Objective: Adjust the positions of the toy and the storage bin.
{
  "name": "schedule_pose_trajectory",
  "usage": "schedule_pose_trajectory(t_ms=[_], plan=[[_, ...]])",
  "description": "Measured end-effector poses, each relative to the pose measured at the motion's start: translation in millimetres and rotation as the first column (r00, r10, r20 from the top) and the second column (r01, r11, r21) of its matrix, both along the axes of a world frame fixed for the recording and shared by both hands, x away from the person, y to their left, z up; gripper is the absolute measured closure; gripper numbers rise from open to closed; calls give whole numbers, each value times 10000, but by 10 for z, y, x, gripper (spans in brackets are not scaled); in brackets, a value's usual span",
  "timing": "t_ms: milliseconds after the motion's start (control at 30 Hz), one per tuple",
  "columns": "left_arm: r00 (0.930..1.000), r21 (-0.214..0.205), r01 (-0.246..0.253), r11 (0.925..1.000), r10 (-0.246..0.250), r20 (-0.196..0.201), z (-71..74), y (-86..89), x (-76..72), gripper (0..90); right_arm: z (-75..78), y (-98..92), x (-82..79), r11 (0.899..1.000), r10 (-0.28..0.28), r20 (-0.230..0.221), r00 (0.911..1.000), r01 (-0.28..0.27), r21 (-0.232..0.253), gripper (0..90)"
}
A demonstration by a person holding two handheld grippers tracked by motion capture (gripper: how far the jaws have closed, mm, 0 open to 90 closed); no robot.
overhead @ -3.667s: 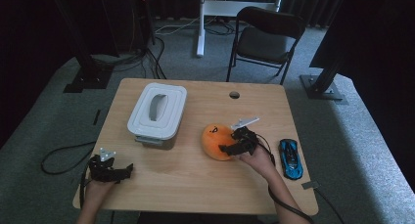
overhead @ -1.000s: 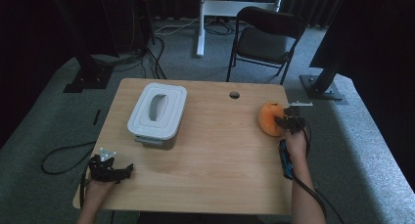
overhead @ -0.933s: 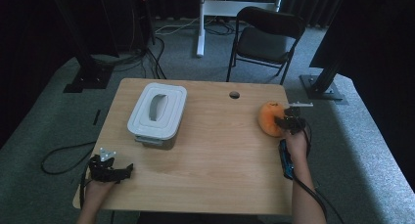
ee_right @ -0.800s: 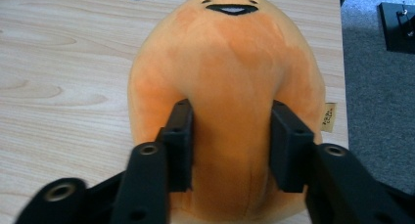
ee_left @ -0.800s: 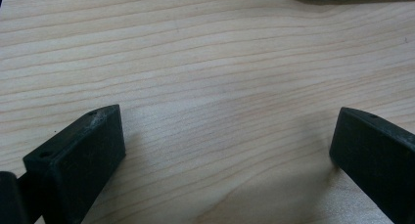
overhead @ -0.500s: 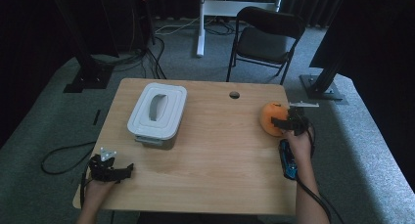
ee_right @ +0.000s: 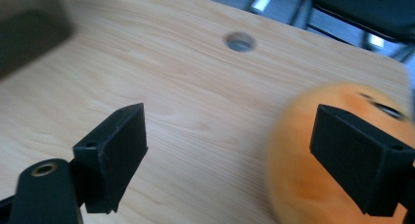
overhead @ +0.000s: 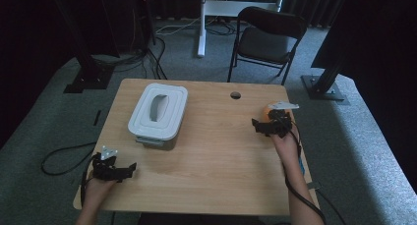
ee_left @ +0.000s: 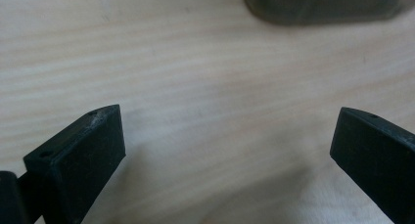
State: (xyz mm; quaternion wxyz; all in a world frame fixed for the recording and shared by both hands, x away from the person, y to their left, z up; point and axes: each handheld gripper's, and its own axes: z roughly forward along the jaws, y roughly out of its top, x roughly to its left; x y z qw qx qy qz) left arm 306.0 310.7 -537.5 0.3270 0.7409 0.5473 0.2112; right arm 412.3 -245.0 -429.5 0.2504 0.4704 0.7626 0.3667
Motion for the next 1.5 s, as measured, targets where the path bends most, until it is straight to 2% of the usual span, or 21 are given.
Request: schedule_pose_trajectory(t_ms=[67, 133, 200, 333, 433, 500, 533, 567, 600, 667, 700, 800, 833, 867, 967, 1167, 1233, 1367, 1433, 1500], plan=[[9999, -2, -22, 10000, 22, 110, 31, 27, 36, 3, -11, 113, -6, 9992, 314, 11, 9995, -314, 230, 129], [9994, 238, -195, 9995, 188, 283, 56, 55, 93, 3, -46, 216, -4, 9982, 435, -53, 9990, -433, 417, 129], [9992, 353, -266, 9990, 255, 293, 66, 85, 160, 3, -96, 313, -1, 9968, 630, -84, 9980, -625, 503, 129], [9989, 584, -363, 9976, 345, 314, 71, 136, 310, 3, -261, 551, 32, 9960, 881, -409, 9953, -873, 192, 129], [9980, 481, -467, 9977, 446, 449, 63, 173, 419, 3, -386, 704, 48, 9954, 954, -452, 9944, -947, 176, 130], [9977, 445, -537, 9976, 518, 435, 51, 191, 488, 3, -505, 844, 54, 9964, 831, -433, 9956, -824, 175, 131], [9977, 445, -537, 9976, 518, 435, 51, 191, 488, 3, -505, 844, 54, 9964, 831, -433, 9956, -824, 175, 131], [9978, 328, -573, 9978, 562, 345, 38, 212, 567, 3, -556, 904, 66, 9963, 855, -518, 9950, -847, 176, 131], [9978, 402, -575, 9975, 561, 358, 35, 218, 602, 3, -649, 1023, 98, 9968, 794, -654, 9947, -787, 130, 131], [9972, 574, -652, 9962, 630, 402, 35, 228, 674, 3, -704, 1112, 131, 9964, 839, -853, 9928, -826, 195, 131], [9963, 753, -745, 9944, 709, 485, 36, 230, 708, 3, -723, 1153, 144, 9965, 825, -849, 9930, -808, 227, 131], [9957, 927, -786, 9926, 735, 570, 39, 228, 740, 3, -739, 1192, 160, 9958, 893, -881, 9921, -870, 296, 131], [9946, 1035, -889, 9906, 828, 618, 34, 241, 818, 3, -754, 1232, 179, 9951, 952, -934, 9911, -922, 354, 131], [9940, 929, -934, 9913, 875, 662, 31, 251, 850, 3, -788, 1323, 221, 9949, 945, -1008, 9904, -905, 439, 131], [9934, 1036, -1015, 9894, 953, 633, 14, 256, 946, 3, -835, 1448, 277, 9929, 1109, -1182, 9868, -1048, 565, 131], [9942, 706, -991, 9926, 958, 492, 8, 239, 1100, 3, -882, 1670, 352, 9903, 1347, -1349, 9817, -1288, 516, 131], [9937, 629, -1005, 9929, 971, 551, 23, 232, 1138, 3, -889, 1722, 385, 9892, 1364, -1380, 9810, -1274, 725, 132], [9926, 691, -1047, 9921, 1000, 682, 65, 218, 1206, 3, -904, 1850, 434, 9877, 1405, -1414, 9799, -1289, 882, 131], [9929, 943, -1003, 9905, 936, 729, 68, 213, 1249, 3, -899, 1920, 442, 9866, 1474, -1388, 9793, -1355, 911, 131], [9928, 860, -1057, 9907, 1002, 654, 73, 210, 1291, 3, -898, 1983, 448, 9857, 1539, -1348, 9789, -1425, 905, 131]])
